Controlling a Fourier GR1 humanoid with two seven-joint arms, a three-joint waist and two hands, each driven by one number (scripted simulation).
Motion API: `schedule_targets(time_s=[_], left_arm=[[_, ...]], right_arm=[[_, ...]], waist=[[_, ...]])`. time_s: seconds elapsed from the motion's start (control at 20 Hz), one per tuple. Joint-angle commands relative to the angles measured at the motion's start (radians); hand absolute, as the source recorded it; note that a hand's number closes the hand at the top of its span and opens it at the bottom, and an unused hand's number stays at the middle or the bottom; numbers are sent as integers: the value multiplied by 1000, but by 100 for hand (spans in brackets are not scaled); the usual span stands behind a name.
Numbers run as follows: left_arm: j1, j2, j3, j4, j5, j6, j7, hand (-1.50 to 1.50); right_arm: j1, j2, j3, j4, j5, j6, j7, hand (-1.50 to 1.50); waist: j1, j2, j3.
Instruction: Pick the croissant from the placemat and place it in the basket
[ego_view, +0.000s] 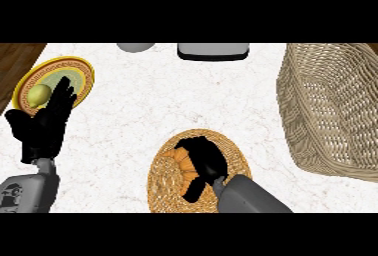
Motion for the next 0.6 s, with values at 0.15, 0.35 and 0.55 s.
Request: schedule_targets(time_s=[0.15,0.35,0.55], left_arm=[[30,-4,8,-16,-6,15,-2,0],[32,16,32,7,9,-4,-26,0],[41,13,30,-3,25,-22,-16,0]], right_arm=[[419,-196,242,-144,37,-53,-308,150],[575,-280,207,-256,-30,-184,-479,150],[707,-423,150,-461,-159,-250,-713,150]], waist=[[-33,19,6],[-32,26,6],[-24,26,5]])
